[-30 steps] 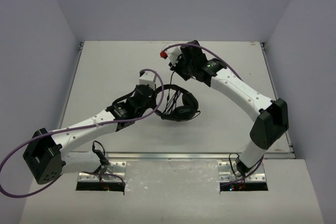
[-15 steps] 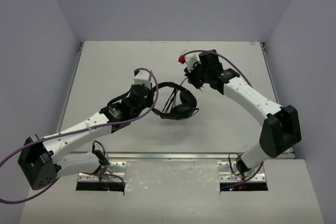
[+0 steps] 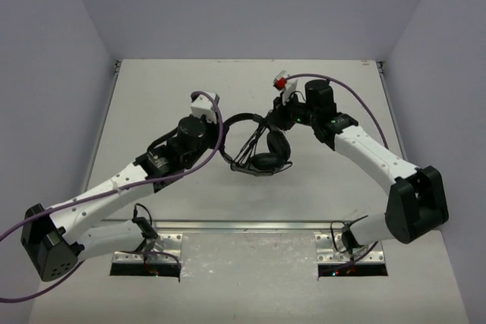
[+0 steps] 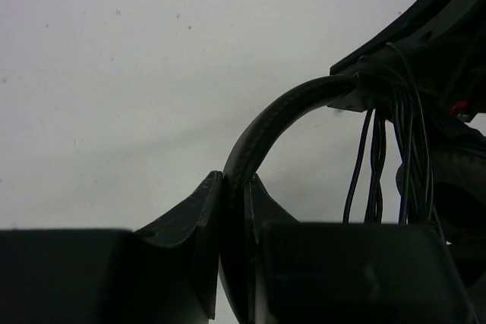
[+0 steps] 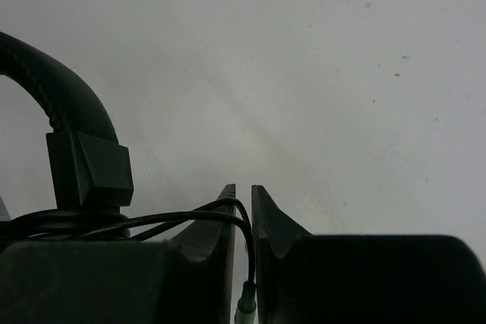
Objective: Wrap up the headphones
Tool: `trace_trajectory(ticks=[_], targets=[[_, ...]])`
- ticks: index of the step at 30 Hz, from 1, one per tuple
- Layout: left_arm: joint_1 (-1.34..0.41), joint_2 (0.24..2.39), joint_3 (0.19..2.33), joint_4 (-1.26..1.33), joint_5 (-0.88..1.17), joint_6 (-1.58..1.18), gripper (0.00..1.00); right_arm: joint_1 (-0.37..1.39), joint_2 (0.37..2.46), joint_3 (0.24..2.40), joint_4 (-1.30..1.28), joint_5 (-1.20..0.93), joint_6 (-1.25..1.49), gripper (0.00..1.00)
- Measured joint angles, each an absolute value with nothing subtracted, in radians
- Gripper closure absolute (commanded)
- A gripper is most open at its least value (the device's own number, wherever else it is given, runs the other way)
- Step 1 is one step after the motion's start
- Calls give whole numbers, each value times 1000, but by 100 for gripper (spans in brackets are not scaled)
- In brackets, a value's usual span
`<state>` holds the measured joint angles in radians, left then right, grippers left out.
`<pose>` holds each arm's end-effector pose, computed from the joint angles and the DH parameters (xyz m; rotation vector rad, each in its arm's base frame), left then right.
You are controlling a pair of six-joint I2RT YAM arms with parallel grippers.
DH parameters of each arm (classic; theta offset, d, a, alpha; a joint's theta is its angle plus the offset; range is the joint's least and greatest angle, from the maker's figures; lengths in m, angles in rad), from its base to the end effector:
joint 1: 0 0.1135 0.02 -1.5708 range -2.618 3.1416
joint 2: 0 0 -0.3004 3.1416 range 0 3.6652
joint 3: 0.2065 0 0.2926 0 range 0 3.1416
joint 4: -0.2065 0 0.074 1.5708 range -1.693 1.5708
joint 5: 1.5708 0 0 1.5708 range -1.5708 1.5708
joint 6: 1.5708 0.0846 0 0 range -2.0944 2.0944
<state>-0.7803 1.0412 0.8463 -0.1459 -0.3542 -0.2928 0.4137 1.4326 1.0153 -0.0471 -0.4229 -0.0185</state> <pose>0.2377 -0.1940 0.3249 0.2247 1.8955 -0.3925 0.3522 0.1925 0.2821 -0.7015 1.9344 0.6766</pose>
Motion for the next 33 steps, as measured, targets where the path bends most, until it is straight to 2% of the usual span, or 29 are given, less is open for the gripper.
trace_trajectory(ticks=[2,5,8,9,12,15,21,24,28,29,33], targets=[[-758,1057,869,-124,-321,-284,100,404,1417,978,6,-446,31,80],[-708,1087,903,-66,-219,-282,100,390,1395,917,88,-486,99,77],[-675,1126,946,-14,-143,-281,100,381,1392,875,165,-524,169,70],[-664,1138,960,-5,-117,-279,100,378,1392,866,187,-530,185,65],[-622,1192,1011,2,-25,-274,100,364,1392,857,236,-539,238,64],[-578,1240,1043,24,70,-270,100,344,1392,851,282,-547,281,57],[-488,1291,1074,42,218,-261,100,286,1395,795,358,-630,357,50],[-405,1340,1129,33,289,-249,100,273,1410,776,367,-656,378,24],[-311,1412,1212,22,404,-231,100,270,1454,775,365,-659,387,12],[-291,1431,1232,19,433,-223,100,269,1472,775,361,-656,392,1],[-233,1493,1285,-7,507,-178,100,231,1531,767,334,-616,423,1]])
